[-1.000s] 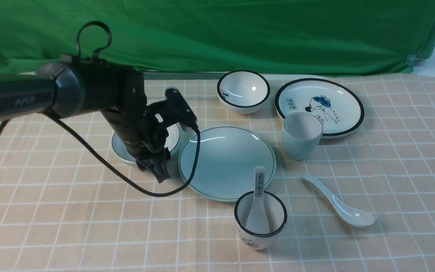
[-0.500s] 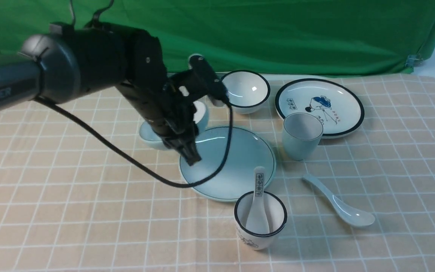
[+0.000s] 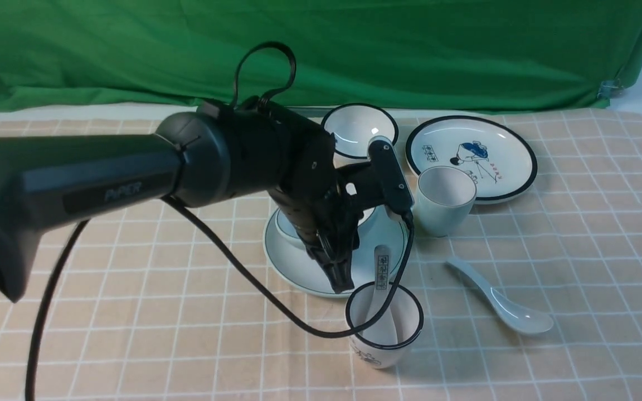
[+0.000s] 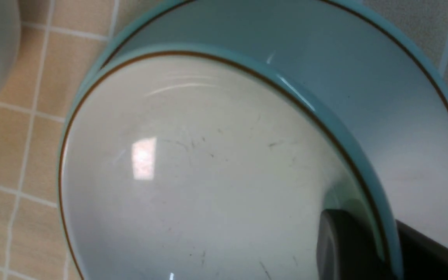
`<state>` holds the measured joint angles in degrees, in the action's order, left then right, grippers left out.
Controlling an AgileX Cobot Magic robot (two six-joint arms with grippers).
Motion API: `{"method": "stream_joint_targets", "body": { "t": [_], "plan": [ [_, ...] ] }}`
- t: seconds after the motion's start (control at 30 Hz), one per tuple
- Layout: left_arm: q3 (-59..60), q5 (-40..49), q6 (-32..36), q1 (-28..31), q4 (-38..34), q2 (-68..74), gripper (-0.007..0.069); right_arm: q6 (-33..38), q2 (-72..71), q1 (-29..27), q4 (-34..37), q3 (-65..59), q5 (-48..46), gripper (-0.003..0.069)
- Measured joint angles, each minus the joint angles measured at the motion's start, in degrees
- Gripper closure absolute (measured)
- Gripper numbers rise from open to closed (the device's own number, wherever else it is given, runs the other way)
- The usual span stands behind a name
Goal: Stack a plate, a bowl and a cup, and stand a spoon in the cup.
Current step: Use the left arm to put the blue rice bowl into the blue large plate in the middle, then use the right arm to grab a blue teacup
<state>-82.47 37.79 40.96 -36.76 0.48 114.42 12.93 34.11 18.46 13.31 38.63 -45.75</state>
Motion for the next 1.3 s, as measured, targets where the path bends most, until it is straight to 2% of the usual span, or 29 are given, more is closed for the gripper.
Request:
{"method": "stream_joint_targets", "body": {
  "t": [0.07, 0.23, 0.33, 0.57, 0.63, 0.77, 0.83, 0.93, 1.0, 1.03, 1.1, 1.2, 1.3],
  "plan": [
    [0.0, 0.1, 1.1, 0.0, 0.0, 0.3, 0.055, 0.0, 0.0, 0.0, 0.0, 0.0, 0.0, 0.0454],
    [0.0, -0.3, 2.3, 0.0, -0.5, 1.1, 0.0421, -0.1, 0.0, 0.0, -0.1, 0.0, -0.1, 0.0432],
    [0.0, -0.8, 2.4, 0.0, -0.5, 1.1, 0.0317, -0.1, 0.0, 0.0, -0.1, 0.0, -0.1, 0.0407],
    [0.0, 2.0, 0.8, 0.0, -1.5, 0.5, 0.0173, -0.1, 1.2, 0.0, -0.1, 1.1, 0.2, 0.0398],
    [0.0, 2.9, -0.1, -0.1, -1.6, -0.5, 0.0151, -0.1, 2.4, 0.0, -0.1, 2.1, 0.2, 0.0398],
    [0.0, 5.2, -6.2, -0.1, -1.5, -5.8, 0.0132, 0.4, 8.7, 0.0, -0.1, 6.4, 0.2, 0.0398],
    [0.0, 6.7, -11.4, -0.1, -0.5, -10.5, 0.0157, 1.5, 14.4, 0.0, -0.1, 9.9, 0.2, 0.0393],
    [0.0, 8.9, -16.6, -0.1, 0.0, -17.8, 0.0265, 1.9, 24.4, 0.0, -0.1, 15.4, 0.2, 0.0375],
    [0.8, 9.7, -18.6, -0.1, -0.5, -23.9, 0.0394, 2.0, 32.0, 0.0, -0.1, 20.5, 0.1, 0.0353],
    [2.2, 9.7, -19.0, -0.1, -1.4, -28.0, 0.0482, 2.2, 35.8, 0.0, -0.1, 23.0, 0.0, 0.034],
    [5.4, 8.6, -19.5, -0.1, -2.7, -34.7, 0.057, 3.0, 42.8, 0.0, -0.1, 28.0, -0.3, 0.0308],
    [13.6, 4.6, -20.9, -0.1, -4.7, -46.9, 0.0617, 4.8, 52.6, 0.0, -0.1, 35.2, -0.6, 0.0272],
    [21.0, 1.4, -23.0, -0.1, -5.6, -55.6, 0.0624, 6.1, 60.2, 0.1, -0.1, 40.7, -1.7, 0.0259]
  ]
}}
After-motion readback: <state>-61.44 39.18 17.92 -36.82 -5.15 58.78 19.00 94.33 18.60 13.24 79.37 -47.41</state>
